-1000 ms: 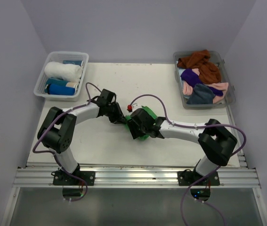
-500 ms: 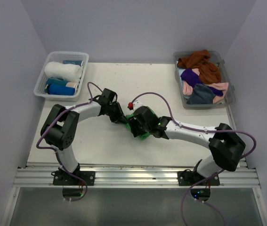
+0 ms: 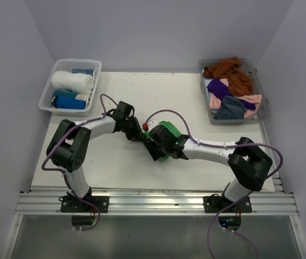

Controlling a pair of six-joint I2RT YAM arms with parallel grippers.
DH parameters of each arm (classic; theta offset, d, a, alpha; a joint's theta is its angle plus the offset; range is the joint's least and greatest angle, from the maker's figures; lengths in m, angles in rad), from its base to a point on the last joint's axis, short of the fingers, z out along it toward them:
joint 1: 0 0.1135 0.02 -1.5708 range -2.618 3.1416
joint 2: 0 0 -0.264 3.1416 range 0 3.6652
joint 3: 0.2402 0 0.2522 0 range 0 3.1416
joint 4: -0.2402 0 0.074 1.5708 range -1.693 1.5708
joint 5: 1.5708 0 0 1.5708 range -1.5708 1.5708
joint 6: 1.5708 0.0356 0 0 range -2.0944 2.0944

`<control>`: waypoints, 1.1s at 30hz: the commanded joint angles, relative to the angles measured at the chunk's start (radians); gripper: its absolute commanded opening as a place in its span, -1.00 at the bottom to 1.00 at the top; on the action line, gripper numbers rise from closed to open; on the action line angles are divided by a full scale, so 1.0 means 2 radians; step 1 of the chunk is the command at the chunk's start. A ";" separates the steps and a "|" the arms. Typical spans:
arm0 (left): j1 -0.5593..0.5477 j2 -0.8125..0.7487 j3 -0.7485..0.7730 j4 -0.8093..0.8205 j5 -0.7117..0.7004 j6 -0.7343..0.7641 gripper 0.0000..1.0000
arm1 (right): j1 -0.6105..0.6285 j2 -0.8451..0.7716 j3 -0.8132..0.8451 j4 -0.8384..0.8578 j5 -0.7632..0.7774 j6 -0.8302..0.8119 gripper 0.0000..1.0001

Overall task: Roll the towels
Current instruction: Roll the towel

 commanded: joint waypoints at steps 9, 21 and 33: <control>0.006 0.003 0.016 -0.001 -0.013 0.013 -0.67 | 0.028 -0.046 0.014 0.019 0.035 -0.040 0.25; 0.008 0.000 0.018 -0.007 -0.020 0.011 -0.68 | 0.028 0.031 0.037 0.005 0.079 -0.059 0.25; 0.014 -0.013 0.008 -0.004 -0.020 0.010 -0.59 | 0.028 0.097 0.021 0.021 0.140 -0.004 -0.26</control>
